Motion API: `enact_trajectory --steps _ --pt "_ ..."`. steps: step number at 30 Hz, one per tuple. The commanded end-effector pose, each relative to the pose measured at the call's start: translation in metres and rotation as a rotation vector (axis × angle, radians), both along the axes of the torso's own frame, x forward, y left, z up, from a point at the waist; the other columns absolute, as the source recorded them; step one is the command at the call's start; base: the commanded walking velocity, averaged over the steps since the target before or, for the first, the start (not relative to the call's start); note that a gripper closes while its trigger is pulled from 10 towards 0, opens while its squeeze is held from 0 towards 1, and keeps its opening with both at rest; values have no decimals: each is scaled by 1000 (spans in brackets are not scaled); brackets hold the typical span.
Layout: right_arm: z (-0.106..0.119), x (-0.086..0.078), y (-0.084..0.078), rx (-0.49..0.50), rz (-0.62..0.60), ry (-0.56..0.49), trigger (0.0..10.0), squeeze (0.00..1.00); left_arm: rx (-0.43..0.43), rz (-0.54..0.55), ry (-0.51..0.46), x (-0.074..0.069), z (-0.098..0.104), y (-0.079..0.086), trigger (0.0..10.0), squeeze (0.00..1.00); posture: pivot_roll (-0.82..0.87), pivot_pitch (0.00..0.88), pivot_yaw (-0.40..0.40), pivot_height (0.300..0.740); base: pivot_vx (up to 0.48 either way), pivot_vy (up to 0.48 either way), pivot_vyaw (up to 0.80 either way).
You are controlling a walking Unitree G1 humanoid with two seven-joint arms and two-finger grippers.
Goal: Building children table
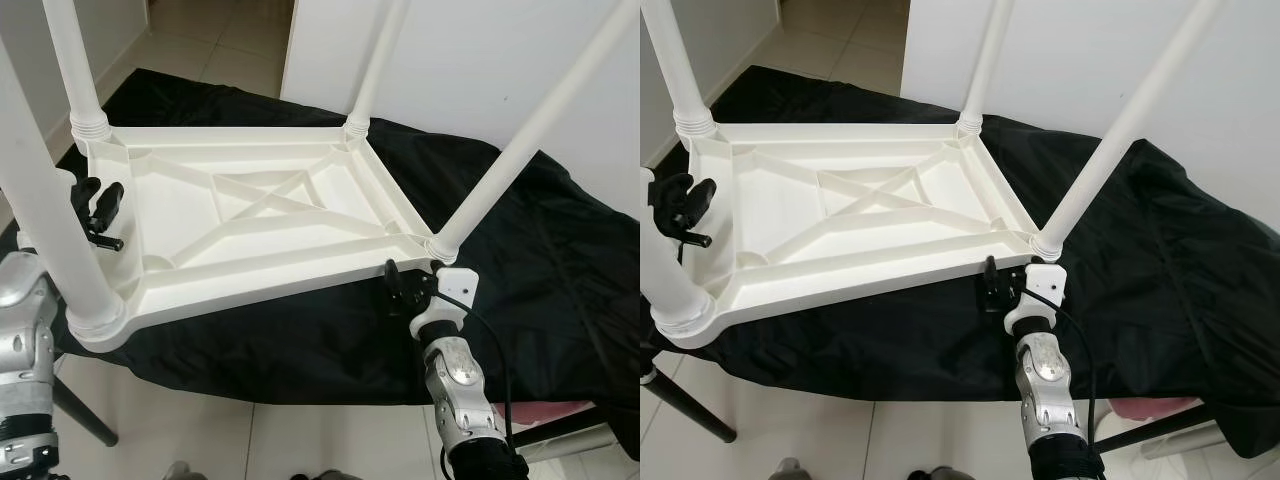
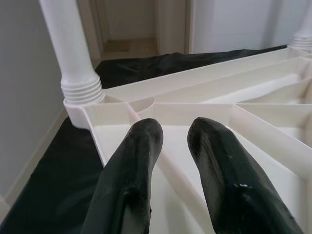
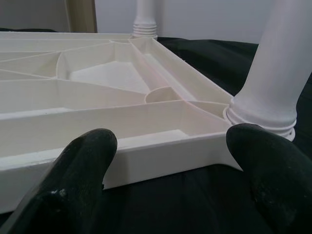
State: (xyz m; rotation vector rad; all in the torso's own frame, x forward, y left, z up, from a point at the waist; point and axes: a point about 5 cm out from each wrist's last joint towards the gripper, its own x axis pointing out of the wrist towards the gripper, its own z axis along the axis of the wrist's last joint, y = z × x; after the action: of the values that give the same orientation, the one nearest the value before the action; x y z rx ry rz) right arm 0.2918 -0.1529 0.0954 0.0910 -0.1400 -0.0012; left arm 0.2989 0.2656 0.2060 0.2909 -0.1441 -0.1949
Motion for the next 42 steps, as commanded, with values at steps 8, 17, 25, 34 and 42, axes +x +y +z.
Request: enact_trajectory --steps 8,17,25,34,42 --pt "-12 2 -9 53 -70 83 10000 0 11 -263 86 -19 -27 -45 10000 0 109 41 -159 740 0 0 0" --pt "-12 13 -9 64 -98 129 10000 0 -20 -436 122 -37 -39 -81 10000 0 118 37 -165 740 0 0 0" --pt "-15 27 -13 116 -78 174 10000 0 -43 -545 154 -50 -47 -113 10000 0 120 38 -158 740 0 0 0" --pt "-9 45 -17 117 -45 189 10000 0 -91 -638 160 -57 -44 -144 10000 0 121 20 -147 740 0 0 0" --pt "-5 60 -21 94 -30 225 10000 0 -116 -678 147 -58 -41 -163 10000 0 113 0 -143 740 0 0 0"
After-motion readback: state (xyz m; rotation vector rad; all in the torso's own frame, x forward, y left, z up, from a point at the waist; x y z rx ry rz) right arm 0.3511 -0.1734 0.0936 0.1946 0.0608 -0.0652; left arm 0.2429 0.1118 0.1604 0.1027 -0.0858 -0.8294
